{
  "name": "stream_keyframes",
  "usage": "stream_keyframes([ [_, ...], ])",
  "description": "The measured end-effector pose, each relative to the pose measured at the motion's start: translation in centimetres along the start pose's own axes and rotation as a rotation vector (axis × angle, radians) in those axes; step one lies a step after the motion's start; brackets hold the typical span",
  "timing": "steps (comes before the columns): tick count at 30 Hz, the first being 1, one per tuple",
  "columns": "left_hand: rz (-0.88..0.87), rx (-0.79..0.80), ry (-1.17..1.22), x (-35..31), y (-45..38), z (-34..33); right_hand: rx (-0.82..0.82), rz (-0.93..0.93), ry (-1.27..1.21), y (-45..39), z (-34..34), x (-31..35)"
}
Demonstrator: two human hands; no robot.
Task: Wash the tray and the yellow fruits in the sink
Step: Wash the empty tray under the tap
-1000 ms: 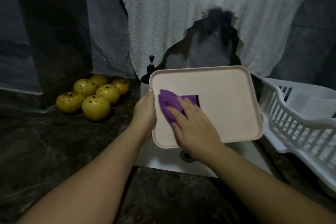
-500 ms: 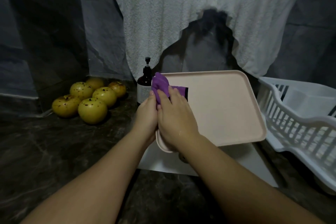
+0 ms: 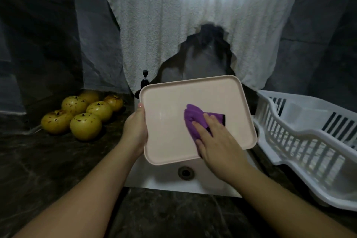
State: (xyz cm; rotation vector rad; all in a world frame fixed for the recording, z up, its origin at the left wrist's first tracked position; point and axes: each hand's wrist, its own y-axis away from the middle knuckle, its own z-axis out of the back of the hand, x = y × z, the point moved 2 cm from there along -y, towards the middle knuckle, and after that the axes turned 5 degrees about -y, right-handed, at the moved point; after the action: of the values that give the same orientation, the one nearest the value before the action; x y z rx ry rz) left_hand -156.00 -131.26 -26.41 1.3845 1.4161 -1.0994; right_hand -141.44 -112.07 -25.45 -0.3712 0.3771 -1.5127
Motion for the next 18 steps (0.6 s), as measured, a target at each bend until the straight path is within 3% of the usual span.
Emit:
stream_keyframes([
  [4,-0.012,-0.031,-0.066,0.2,-0.7,0.6,-0.025,-0.208,-0.066,0.1,2.0,-5.3],
  [7,0.009,-0.002,-0.035,0.5,-0.6,-0.1,-0.058,-0.265,-0.08,-1.0,3.2,-6.3],
  [14,-0.028,0.072,-0.107,1.0,0.5,-0.9,-0.283,-0.405,-0.202,-6.7,4.5,-4.0],
  [18,-0.036,0.1,-0.123,0.8,1.3,-1.8,-0.247,-0.427,-0.292,-8.4,3.5,-0.8],
])
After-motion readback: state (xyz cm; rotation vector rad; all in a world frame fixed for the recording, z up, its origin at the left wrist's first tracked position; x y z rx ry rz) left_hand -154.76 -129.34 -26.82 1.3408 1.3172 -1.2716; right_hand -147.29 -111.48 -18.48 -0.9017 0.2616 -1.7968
